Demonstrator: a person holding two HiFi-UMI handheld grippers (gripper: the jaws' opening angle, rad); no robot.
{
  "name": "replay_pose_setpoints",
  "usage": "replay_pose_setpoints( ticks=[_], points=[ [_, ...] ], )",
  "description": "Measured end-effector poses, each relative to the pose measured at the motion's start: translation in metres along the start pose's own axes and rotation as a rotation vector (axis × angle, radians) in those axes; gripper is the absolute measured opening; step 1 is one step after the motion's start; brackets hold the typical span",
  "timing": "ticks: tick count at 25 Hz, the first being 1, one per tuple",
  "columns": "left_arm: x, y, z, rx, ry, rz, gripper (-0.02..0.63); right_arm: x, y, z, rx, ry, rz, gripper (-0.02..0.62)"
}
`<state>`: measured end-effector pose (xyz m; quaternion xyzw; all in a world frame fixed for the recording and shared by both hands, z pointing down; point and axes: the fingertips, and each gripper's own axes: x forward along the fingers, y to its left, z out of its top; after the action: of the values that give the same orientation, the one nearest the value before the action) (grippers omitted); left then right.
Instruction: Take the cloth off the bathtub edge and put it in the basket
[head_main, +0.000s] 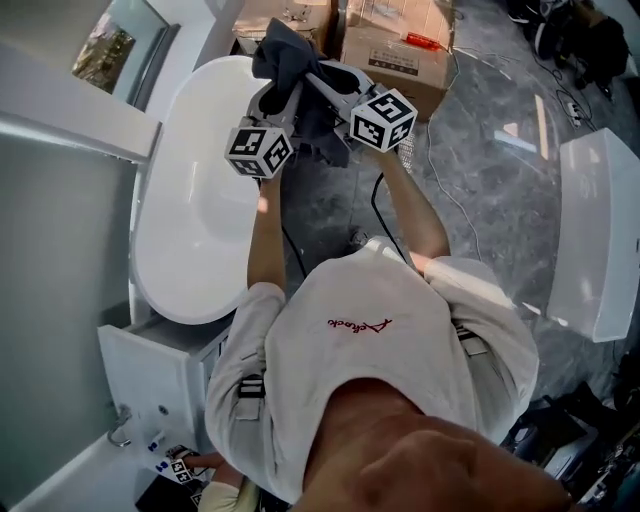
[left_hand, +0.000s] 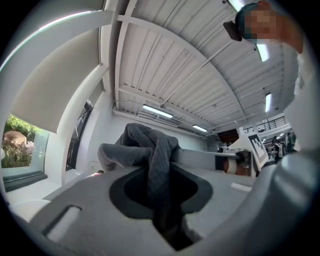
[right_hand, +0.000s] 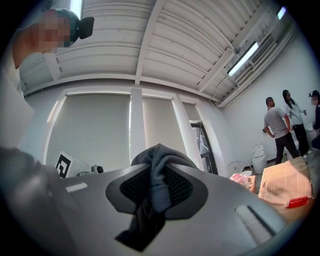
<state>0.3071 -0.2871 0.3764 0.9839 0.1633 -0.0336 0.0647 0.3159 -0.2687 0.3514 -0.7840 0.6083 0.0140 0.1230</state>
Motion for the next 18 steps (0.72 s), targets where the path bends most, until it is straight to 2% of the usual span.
replay_pose_setpoints(
  ticks=[10,18],
  points=[
    [0.062,-0.026,-0.018,-0.023,-0.003,-0.069,0.078,-0.033,-0.059,0.007,-0.006,-0.007,-0.067,0.078],
    [0.079,-0.025,-0.019,-0.030,0.014,-0.116,0.078,-0.034,-0.077,0.010,-0.003,-0.019,-0.119,0.078]
  ],
)
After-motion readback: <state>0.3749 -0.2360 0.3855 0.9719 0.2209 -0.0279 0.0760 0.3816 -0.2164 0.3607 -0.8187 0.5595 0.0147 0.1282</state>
